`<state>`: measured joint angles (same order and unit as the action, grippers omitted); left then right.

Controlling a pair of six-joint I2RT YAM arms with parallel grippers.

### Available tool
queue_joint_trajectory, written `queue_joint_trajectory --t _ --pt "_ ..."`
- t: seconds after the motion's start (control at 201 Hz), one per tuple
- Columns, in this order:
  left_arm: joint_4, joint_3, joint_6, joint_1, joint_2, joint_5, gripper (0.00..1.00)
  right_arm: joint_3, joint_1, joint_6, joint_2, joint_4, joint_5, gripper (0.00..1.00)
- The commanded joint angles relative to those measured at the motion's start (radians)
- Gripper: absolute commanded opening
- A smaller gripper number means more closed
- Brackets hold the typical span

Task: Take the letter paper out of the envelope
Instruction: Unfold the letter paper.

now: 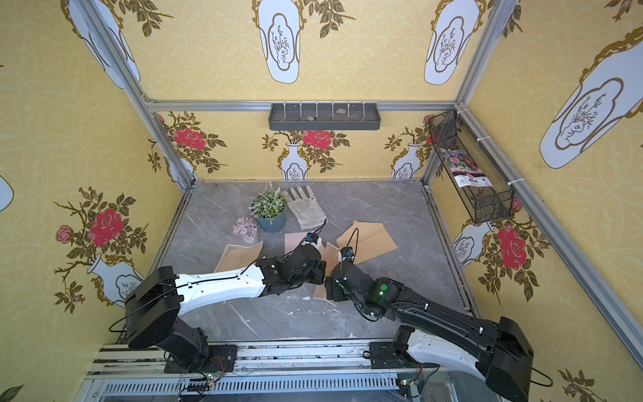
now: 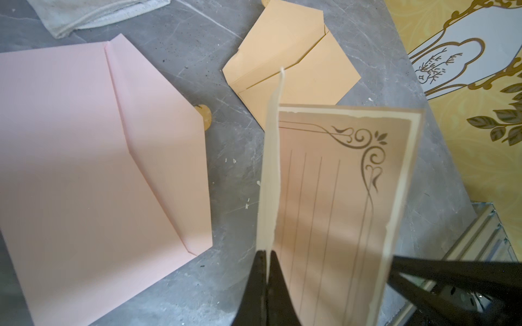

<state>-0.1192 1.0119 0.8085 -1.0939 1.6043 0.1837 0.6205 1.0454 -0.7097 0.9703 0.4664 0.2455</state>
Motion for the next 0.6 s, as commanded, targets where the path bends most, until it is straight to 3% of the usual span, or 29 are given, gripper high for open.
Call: queue_joint_trajectory --t 0.0,0.134,0.199,0.314,0.593 --pt "0.038 -0.045 0.001 -0.001 -0.033 0.006 0.0 -0.051 -0.057 0.006 -0.035 -0.084 -0.006 0.73" --pt "0.142 -0.114 0.022 0.0 -0.081 -0.044 0.0 -0.133 -0.214 0.053 -0.105 -0.187 -0.208 0.49" --pt "0.189 -0.138 0.03 -0.001 -0.094 -0.065 0.0 -0.17 -0.28 0.067 -0.13 -0.242 -0.314 0.42" --pt "0.271 -0.176 0.052 0.0 -0.103 -0.092 0.0 -0.2 -0.33 0.08 -0.142 -0.311 -0.432 0.43" --pt "0.56 -0.281 0.149 0.008 -0.061 -0.164 0.0 -0.12 -0.332 0.129 -0.18 -0.183 -0.412 0.45"
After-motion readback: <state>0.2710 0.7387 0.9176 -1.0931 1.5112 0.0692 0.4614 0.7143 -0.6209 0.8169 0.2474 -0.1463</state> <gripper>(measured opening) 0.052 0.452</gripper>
